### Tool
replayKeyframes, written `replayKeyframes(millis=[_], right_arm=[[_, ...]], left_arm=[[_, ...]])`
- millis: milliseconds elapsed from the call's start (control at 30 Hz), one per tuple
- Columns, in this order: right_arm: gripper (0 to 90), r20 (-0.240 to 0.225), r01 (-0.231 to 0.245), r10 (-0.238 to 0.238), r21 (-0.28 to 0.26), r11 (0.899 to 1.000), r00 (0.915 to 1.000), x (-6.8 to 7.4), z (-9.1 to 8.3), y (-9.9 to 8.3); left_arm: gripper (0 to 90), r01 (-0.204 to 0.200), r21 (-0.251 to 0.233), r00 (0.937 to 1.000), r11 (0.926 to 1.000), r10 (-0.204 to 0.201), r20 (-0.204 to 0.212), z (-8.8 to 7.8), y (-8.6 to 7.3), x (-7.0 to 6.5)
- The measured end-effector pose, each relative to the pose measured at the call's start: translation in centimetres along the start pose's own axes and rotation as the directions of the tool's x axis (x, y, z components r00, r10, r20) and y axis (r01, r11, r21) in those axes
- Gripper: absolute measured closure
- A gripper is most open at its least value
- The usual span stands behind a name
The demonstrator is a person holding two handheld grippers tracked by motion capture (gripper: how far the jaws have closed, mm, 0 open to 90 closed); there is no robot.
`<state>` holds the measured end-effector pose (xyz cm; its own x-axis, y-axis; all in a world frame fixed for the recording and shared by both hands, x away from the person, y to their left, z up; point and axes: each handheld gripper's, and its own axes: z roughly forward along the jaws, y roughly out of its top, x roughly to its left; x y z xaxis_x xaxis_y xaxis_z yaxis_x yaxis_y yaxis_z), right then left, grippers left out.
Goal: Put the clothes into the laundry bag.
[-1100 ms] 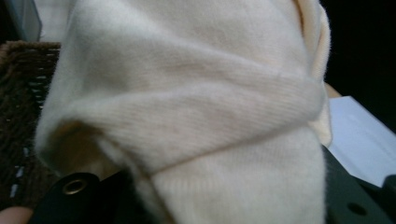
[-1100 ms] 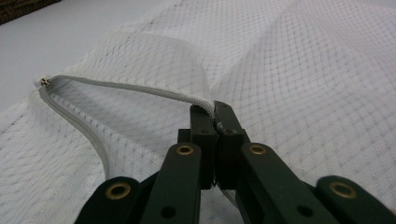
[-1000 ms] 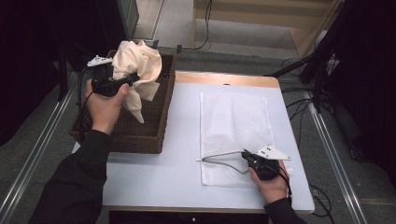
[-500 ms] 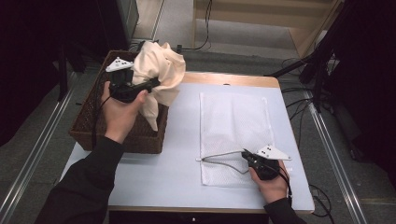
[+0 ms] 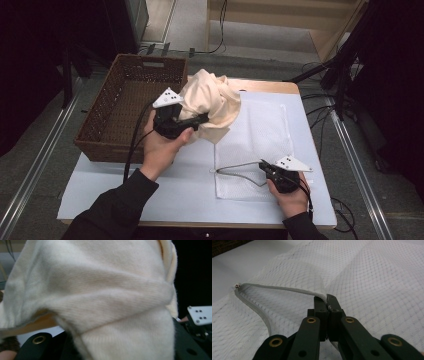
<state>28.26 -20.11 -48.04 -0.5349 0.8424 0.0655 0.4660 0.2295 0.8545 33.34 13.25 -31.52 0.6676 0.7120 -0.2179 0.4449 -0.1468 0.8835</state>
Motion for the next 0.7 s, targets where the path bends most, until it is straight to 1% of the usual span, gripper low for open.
replayKeyframes(millis=[67, 167, 267, 333, 400, 433, 467, 533, 567, 600, 633, 667, 700], right_arm=[[89.9, 0.0, -0.004, 0.004, 0.0, 1.0, 1.0, 0.0, 0.0, 0.0], [89.9, -0.002, -0.007, 0.007, -0.003, 1.0, 1.0, -0.1, 0.0, 0.0], [89.9, 0.001, -0.002, 0.002, -0.006, 1.0, 1.0, -0.1, -0.1, 0.0], [90.0, 0.003, -0.005, 0.005, -0.009, 1.0, 1.0, -0.1, 0.0, 0.0], [90.0, 0.004, -0.008, 0.008, -0.011, 1.0, 1.0, -0.1, 0.0, 0.0], [90.0, 0.003, -0.01, 0.01, -0.012, 1.0, 0.9999, -0.1, -0.1, 0.0], [90.0, 0.005, -0.013, 0.013, -0.013, 1.0, 0.9999, -0.1, -0.1, 0.0], [90.0, 0.006, -0.013, 0.013, -0.013, 1.0, 0.9999, -0.2, -0.1, 0.1], [90.0, 0.006, -0.014, 0.014, -0.014, 1.0, 0.9999, -0.1, -0.1, 0.0], [90.0, 0.007, -0.012, 0.012, -0.016, 1.0, 0.9999, -0.1, -0.1, 0.0], [90.0, 0.006, -0.012, 0.012, -0.016, 1.0, 0.9999, -0.1, -0.1, 0.0], [90.0, 0.007, -0.012, 0.012, -0.016, 1.0, 0.9999, -0.1, -0.2, 0.0], [90.0, 0.007, -0.013, 0.013, -0.018, 1.0, 0.9999, -0.1, -0.2, 0.0]], left_arm=[[63.9, 0.006, 0.014, 0.9998, 0.9999, -0.006, 0.018, 0.2, -1.0, -0.5], [63.8, 0.02, 0.03, 0.9978, 0.9993, -0.022, 0.062, 0.1, -2.6, -1.0], [63.7, 0.029, 0.049, 0.9956, 0.9984, -0.033, 0.087, 0.0, -4.5, -1.6], [63.7, 0.036, 0.074, 0.9925, 0.9966, -0.044, 0.114, 0.0, -5.8, -1.9], [63.6, 0.047, 0.097, 0.9897, 0.9941, -0.06, 0.13, 0.0, -7.0, -2.0], [63.5, 0.066, 0.117, 0.9852, 0.9909, -0.083, 0.15, 0.1, -7.9, -2.1], [63.5, 0.069, 0.131, 0.984, 0.989, -0.089, 0.155, 0.2, -8.4, -2.2], [63.2, 0.036, 0.161, 0.9885, 0.9863, -0.059, 0.139, 0.6, -10.3, -2.5], [63.1, 0.032, 0.168, 0.9889, 0.9853, -0.056, 0.138, 0.7, -11.1, -2.5], [62.7, 0.041, 0.173, 0.9877, 0.984, -0.066, 0.141, 0.7, -11.8, -2.3], [62.1, 0.049, 0.174, 0.9874, 0.9836, -0.074, 0.14, 0.8, -12.4, -2.2], [61.2, 0.048, 0.167, 0.989, 0.9849, -0.07, 0.13, 0.7, -13.1, -2.0], [59.7, 0.046, 0.157, 0.9925, 0.9866, -0.062, 0.105, 0.7, -13.7, -1.8]])
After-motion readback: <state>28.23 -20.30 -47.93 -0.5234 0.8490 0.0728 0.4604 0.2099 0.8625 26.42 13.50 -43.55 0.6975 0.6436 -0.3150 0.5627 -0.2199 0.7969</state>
